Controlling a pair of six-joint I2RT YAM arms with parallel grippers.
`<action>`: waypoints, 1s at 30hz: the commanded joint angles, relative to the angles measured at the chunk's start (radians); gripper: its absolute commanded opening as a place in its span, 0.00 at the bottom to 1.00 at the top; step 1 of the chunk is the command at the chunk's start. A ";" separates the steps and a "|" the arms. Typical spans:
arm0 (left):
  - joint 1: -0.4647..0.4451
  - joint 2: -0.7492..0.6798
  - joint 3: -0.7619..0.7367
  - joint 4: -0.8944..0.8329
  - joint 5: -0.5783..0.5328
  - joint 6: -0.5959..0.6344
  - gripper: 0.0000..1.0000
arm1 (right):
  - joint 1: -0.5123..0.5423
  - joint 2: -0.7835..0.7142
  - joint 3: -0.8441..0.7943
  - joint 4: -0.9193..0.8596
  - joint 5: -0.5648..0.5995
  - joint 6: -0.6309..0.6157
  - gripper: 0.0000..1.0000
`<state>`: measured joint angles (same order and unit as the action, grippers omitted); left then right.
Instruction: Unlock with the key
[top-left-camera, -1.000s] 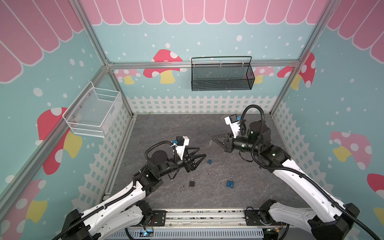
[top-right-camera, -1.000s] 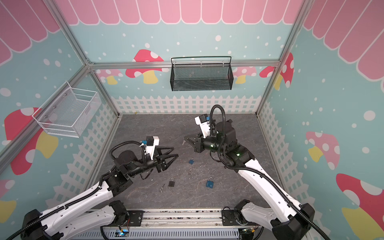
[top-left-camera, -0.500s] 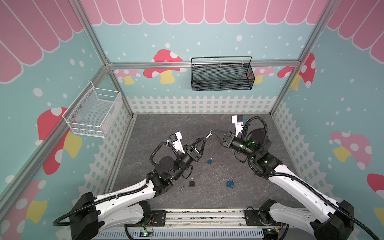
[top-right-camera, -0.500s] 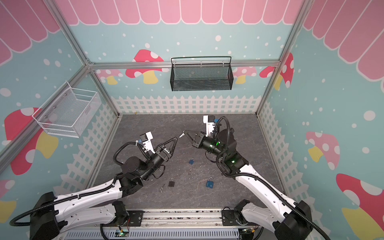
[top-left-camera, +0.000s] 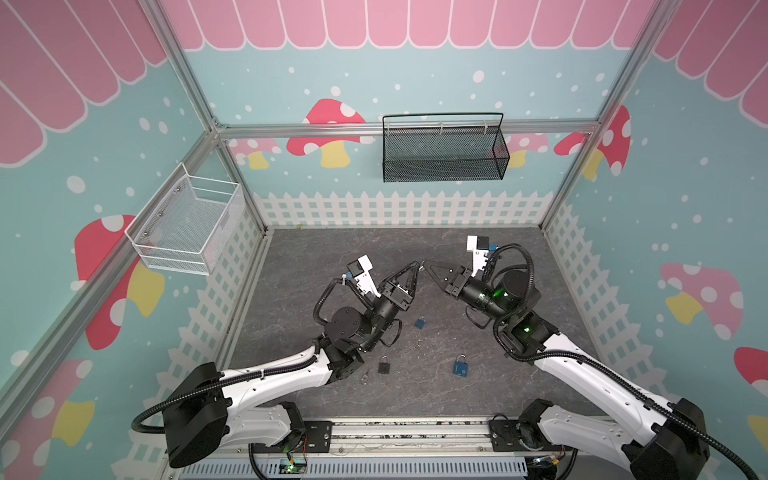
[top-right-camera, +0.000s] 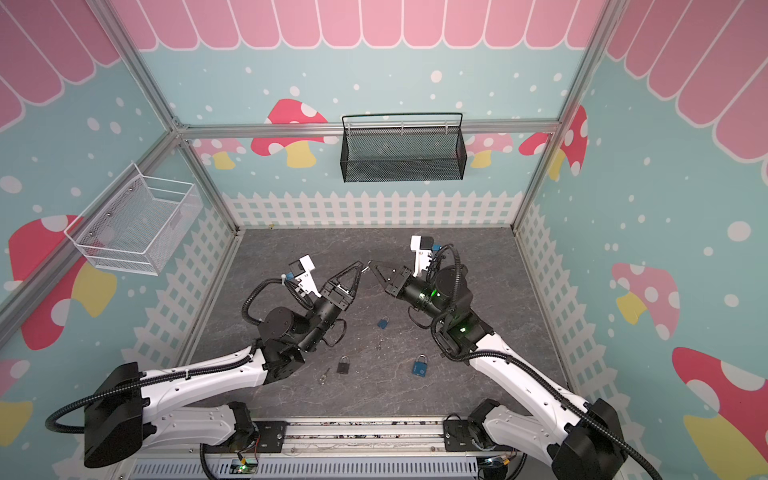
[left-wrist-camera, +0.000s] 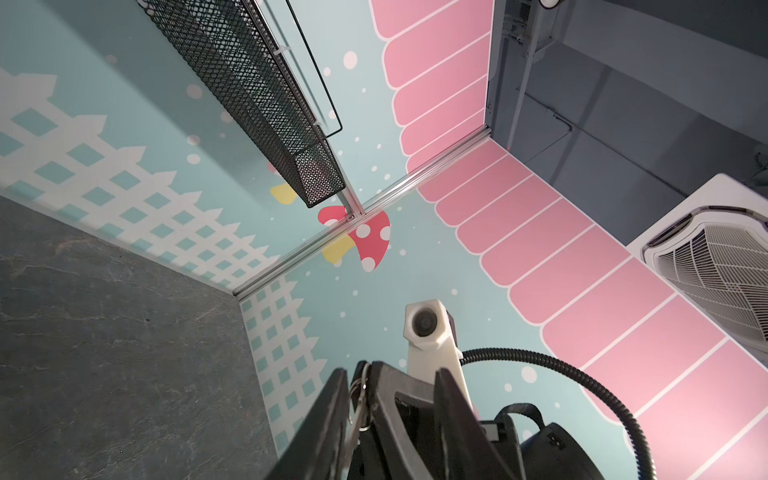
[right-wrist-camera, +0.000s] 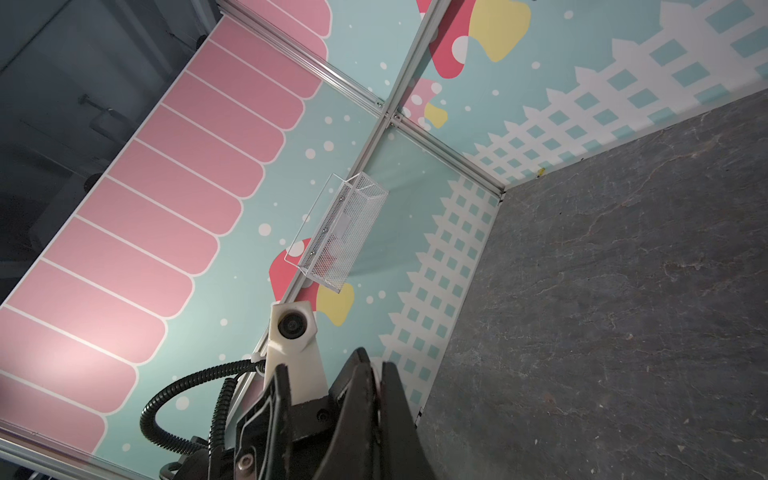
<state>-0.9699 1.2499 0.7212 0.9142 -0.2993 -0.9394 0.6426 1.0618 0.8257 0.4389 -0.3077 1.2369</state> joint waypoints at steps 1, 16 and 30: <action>-0.010 0.018 0.041 0.034 0.044 -0.030 0.30 | 0.008 -0.028 -0.017 0.064 0.010 0.029 0.00; -0.016 -0.011 0.030 -0.032 -0.015 -0.026 0.26 | 0.011 -0.073 -0.033 0.077 0.031 0.019 0.00; -0.019 -0.010 0.081 -0.025 0.061 0.013 0.18 | 0.028 -0.054 -0.020 0.123 0.022 0.028 0.00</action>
<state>-0.9836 1.2381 0.7750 0.8917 -0.2573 -0.9318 0.6632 1.0138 0.8043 0.5282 -0.2878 1.2522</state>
